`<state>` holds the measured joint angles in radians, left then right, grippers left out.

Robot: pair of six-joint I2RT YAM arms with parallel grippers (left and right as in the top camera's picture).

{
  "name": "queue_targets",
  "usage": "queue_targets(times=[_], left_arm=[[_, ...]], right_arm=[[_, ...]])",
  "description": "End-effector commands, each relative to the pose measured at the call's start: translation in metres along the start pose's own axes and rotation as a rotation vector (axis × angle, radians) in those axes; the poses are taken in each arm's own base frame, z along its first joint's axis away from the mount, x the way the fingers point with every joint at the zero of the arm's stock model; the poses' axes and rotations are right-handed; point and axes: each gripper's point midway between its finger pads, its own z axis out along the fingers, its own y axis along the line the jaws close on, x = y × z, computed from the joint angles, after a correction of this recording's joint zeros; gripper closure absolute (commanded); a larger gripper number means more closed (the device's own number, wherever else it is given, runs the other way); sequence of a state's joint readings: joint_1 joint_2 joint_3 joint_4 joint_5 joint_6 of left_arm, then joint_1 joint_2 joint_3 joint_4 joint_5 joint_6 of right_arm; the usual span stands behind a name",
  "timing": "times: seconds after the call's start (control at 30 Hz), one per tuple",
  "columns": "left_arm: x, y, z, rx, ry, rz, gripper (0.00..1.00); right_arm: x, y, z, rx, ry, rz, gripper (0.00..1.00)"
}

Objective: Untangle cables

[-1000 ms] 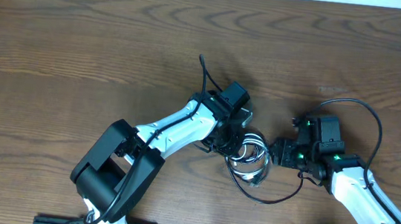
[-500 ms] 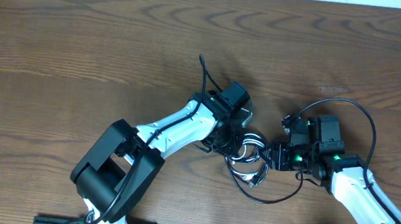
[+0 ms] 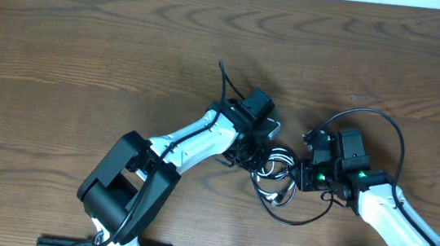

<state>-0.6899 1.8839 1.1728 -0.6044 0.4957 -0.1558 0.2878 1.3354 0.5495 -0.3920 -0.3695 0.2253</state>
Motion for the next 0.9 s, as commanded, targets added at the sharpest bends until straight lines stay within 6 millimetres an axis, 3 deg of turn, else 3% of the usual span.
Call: queue_targets(times=[0.0, 0.1, 0.27, 0.6, 0.63, 0.7, 0.8, 0.87], left_arm=[[0.001, -0.004, -0.002, 0.02, -0.001, 0.015, 0.93], [0.001, -0.004, -0.002, 0.02, -0.001, 0.015, 0.93], [0.001, -0.004, -0.002, 0.02, -0.001, 0.015, 0.93], [0.001, -0.004, -0.002, 0.019, -0.001, 0.015, 0.93], [0.001, -0.004, -0.002, 0.02, -0.001, 0.015, 0.93], [0.001, -0.004, -0.002, 0.019, -0.001, 0.015, 0.93], [0.0, -0.003, -0.002, 0.017, -0.002, 0.015, 0.93], [0.0, -0.003, -0.002, 0.017, -0.002, 0.015, 0.93]], right_arm=[[0.008, -0.025, 0.001, 0.143, 0.01, 0.068, 0.83], [0.012, -0.041, -0.002, 0.234, 0.012, 0.133, 0.84], [0.02, -0.058, -0.007, 0.339, 0.02, 0.209, 0.98], [0.029, -0.08, -0.017, 0.478, -0.005, 0.382, 0.99], [0.027, -0.078, -0.016, 0.466, -0.011, 0.386, 0.99], [0.023, -0.066, -0.01, 0.386, -0.004, 0.348, 0.85], [0.021, -0.025, 0.001, 0.143, 0.062, 0.159, 0.62], [0.023, 0.004, 0.002, -0.03, 0.09, 0.04, 0.56]])
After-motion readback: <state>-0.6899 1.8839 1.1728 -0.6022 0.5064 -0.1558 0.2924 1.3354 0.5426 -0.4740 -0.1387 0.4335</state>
